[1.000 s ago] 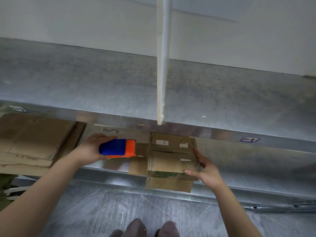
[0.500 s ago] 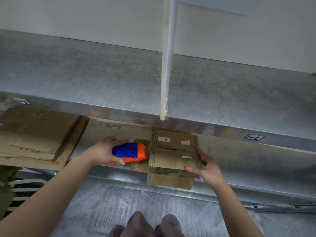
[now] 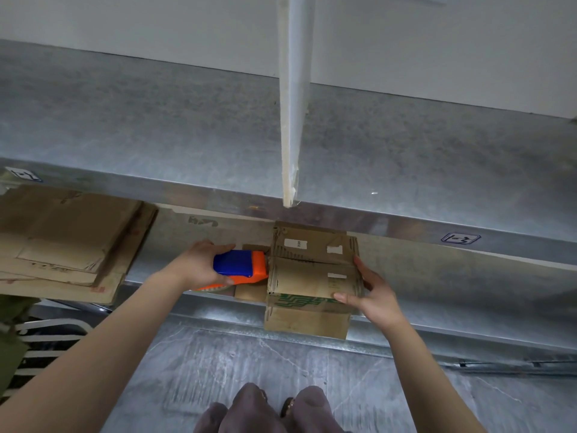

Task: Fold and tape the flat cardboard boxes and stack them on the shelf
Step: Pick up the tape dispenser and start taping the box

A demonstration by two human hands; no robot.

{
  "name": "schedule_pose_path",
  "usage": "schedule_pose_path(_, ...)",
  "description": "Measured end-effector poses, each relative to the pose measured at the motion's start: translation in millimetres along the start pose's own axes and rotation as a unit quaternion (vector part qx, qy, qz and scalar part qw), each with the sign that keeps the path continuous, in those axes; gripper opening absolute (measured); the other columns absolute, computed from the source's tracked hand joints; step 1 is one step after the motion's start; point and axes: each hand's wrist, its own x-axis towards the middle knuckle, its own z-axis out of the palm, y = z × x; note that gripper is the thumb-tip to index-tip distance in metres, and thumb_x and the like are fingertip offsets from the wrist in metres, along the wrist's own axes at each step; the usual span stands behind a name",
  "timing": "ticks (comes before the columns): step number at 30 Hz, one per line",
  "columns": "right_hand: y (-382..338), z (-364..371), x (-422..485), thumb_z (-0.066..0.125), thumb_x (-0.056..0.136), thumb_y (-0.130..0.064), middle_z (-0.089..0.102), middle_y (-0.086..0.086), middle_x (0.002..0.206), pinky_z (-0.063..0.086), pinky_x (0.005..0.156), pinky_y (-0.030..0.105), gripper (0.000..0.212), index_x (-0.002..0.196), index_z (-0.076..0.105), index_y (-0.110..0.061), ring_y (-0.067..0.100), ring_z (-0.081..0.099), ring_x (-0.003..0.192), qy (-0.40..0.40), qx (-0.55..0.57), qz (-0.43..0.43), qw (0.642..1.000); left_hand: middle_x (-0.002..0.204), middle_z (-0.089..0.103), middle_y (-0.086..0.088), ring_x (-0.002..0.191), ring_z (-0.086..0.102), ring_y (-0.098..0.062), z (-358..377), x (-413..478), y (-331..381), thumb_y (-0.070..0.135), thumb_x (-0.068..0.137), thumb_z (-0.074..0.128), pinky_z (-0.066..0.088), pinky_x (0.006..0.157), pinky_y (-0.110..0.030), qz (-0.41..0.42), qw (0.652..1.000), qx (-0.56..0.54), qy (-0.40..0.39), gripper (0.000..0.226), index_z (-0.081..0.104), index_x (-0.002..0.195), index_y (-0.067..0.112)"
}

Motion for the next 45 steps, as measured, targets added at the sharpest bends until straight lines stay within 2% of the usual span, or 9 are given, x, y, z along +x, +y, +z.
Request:
schedule_pose_path(9,-1,2,-1,0.089,0.057,-0.049,0.044,-0.008,0.147,0.034,0.103,0.018,0.108,0.148,0.032,-0.040,0.012,0.044,0.131,0.006,-0.004,0.006,1.000,0.134,0.057,-0.004,0.114,0.055,-0.021,8,0,-2,0.051,0.071,0.078,0.040,0.084,-0.023,-0.015,1.000,-0.025,0.004,0.090,0.038,0.147,0.023)
schedule_pose_path(13,-3,2,-2,0.085,0.050,-0.058,0.044,-0.008,0.147,0.034,0.102,0.018,0.113,0.148,0.032,-0.042,0.012,0.044,0.132,0.005,-0.003,0.009,1.000,0.125,0.056,-0.005,0.101,0.051,-0.017,4,3,-4,0.048,0.072,0.078,0.038,0.081,-0.025,-0.006,1.000,-0.016,0.001,0.089,0.037,0.148,0.025)
schedule_pose_path(18,-1,1,-3,0.083,0.043,-0.065,0.044,-0.009,0.147,0.035,0.105,0.021,0.117,0.146,0.033,-0.045,0.011,0.044,0.130,0.006,0.002,0.013,1.000,0.123,0.053,-0.007,0.102,0.048,-0.018,-10,10,-15,0.043,0.072,0.081,0.036,0.083,-0.025,-0.017,1.000,-0.013,-0.001,0.088,0.038,0.147,0.026)
schedule_pose_path(25,-2,1,-3,0.085,0.045,-0.061,0.043,-0.010,0.147,0.034,0.106,0.021,0.115,0.146,0.033,-0.044,0.009,0.043,0.129,0.009,0.001,0.011,1.000,0.124,0.054,-0.008,0.116,0.045,-0.027,-16,-2,-52,0.067,0.065,0.070,0.032,0.095,-0.029,-0.011,0.998,0.061,-0.007,0.092,0.042,0.144,0.032)
schedule_pose_path(32,-3,4,-8,0.087,0.061,-0.047,0.043,-0.011,0.145,0.033,0.103,0.020,0.102,0.147,0.030,-0.045,0.007,0.042,0.129,0.024,-0.009,-0.005,1.000,0.139,0.045,0.002,0.127,0.035,-0.026,-5,-3,-52,0.060,0.078,0.066,0.027,0.104,-0.038,0.021,0.977,0.201,0.064,0.083,0.035,0.148,0.027)
schedule_pose_path(35,-6,7,-13,0.084,0.069,-0.044,0.043,-0.014,0.142,0.033,0.105,0.022,0.097,0.146,0.026,-0.050,0.006,0.040,0.130,0.036,-0.039,-0.039,0.998,0.152,0.035,0.002,0.138,0.027,-0.027,2,-9,-42,0.059,0.081,0.061,0.015,0.113,-0.039,0.006,0.969,0.235,0.076,0.086,0.026,0.152,0.025)
schedule_pose_path(38,-6,10,-18,0.080,0.074,-0.046,0.040,-0.008,0.148,0.034,0.111,0.031,0.091,0.148,0.027,-0.047,0.012,0.037,0.136,0.056,-0.089,-0.069,0.992,0.160,0.020,0.004,0.148,0.012,-0.026,12,-18,-12,0.062,0.086,0.051,0.005,0.119,-0.044,0.052,0.980,0.165,0.099,0.080,0.023,0.153,0.028)
schedule_pose_path(42,-4,12,-21,0.072,0.079,-0.052,0.025,-0.001,0.157,0.029,0.111,0.031,0.083,0.150,0.031,-0.038,0.020,0.028,0.143,0.069,-0.162,-0.073,0.982,0.159,0.022,0.006,0.148,0.010,-0.018,30,-27,57,0.055,0.096,0.040,0.004,0.120,-0.038,0.151,0.978,0.062,0.134,0.064,0.024,0.152,0.029)
schedule_pose_path(45,-5,16,-20,0.067,0.084,-0.053,0.016,-0.002,0.160,0.028,0.116,0.040,0.077,0.150,0.030,-0.040,0.023,0.018,0.146,0.061,-0.203,-0.080,0.974,0.159,0.021,0.008,0.148,0.007,-0.014,48,-27,96,0.058,0.096,0.035,0.004,0.121,-0.038,0.185,0.974,0.058,0.116,0.064,0.024,0.152,0.028)
